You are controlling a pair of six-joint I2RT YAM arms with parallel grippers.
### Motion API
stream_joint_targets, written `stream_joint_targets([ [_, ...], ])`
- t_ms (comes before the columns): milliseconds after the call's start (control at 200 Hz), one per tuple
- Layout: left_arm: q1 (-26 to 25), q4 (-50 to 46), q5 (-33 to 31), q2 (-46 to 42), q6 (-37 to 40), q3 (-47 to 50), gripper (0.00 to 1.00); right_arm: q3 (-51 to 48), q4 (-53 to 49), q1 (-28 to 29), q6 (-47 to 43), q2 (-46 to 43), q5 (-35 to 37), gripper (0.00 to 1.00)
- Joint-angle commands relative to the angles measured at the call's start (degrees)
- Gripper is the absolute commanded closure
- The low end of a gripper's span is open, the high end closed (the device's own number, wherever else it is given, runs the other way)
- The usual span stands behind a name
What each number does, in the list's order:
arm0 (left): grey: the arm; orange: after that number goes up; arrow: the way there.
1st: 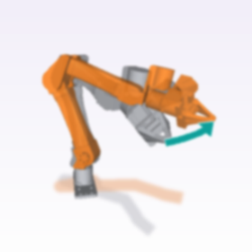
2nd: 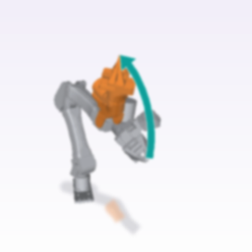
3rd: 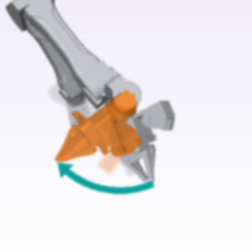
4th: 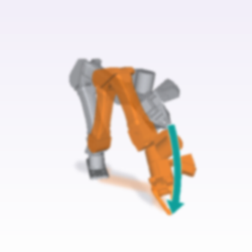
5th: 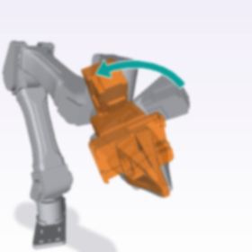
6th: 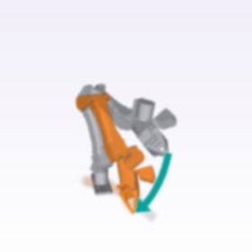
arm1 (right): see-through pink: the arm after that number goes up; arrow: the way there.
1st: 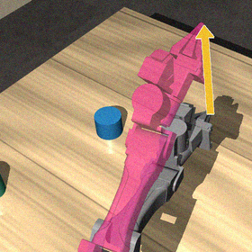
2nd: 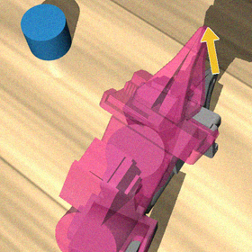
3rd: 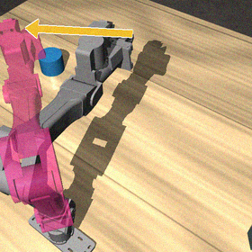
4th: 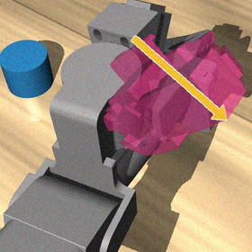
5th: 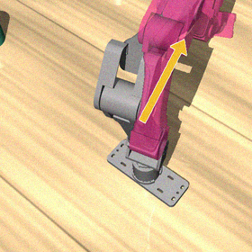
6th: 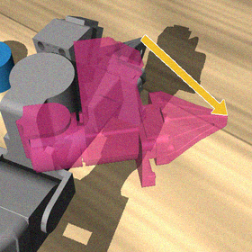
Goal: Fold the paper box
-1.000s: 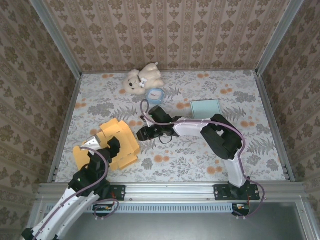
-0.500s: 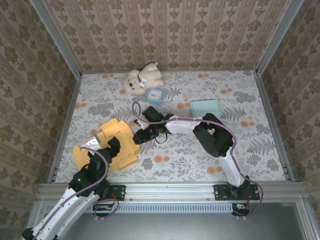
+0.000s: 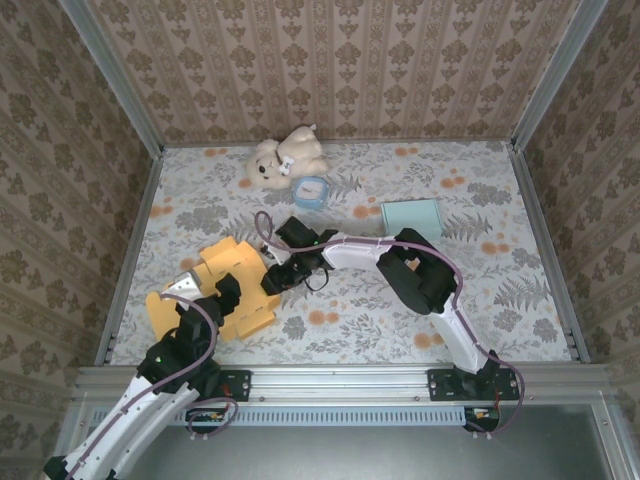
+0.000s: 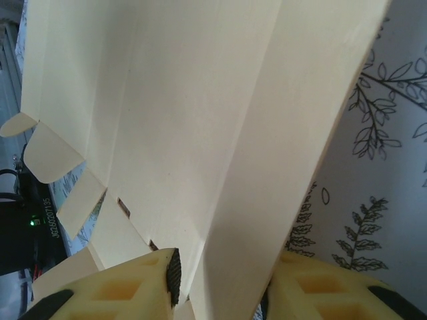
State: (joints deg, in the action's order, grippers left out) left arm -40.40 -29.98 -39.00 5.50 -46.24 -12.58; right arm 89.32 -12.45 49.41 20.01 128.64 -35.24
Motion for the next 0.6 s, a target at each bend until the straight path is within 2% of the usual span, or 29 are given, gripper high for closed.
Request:
stream_joint_targets([
  [0,0.4,0.8,-0.37,-0.83,0.8,0.97,0.14,1.54,-2.25,0.35,-0.64,1.37,-1.23,0.64],
  [255,0.41,0.53,-0.55,-1.02,0.73,0.98,0.14,1.64,-2.31,0.38,-0.48,1.45,-1.5,0.7],
  [355,0.41,0.4,-0.72,-1.13,0.72,0.94,0.14,1.45,-2.32,0.41,-0.5,1.21,-1.24,0.78],
  [485,0.4,0.14,-0.55,-1.25,0.56,0.8,0.14,1.18,-3.22,0.32,-1.61,-0.19,-0.43,1.0],
  [595,0.4,-0.34,-0.48,-1.27,0.29,0.67,0.14,1.75,-8.09,0.2,-4.91,-2.65,2.06,1.0],
])
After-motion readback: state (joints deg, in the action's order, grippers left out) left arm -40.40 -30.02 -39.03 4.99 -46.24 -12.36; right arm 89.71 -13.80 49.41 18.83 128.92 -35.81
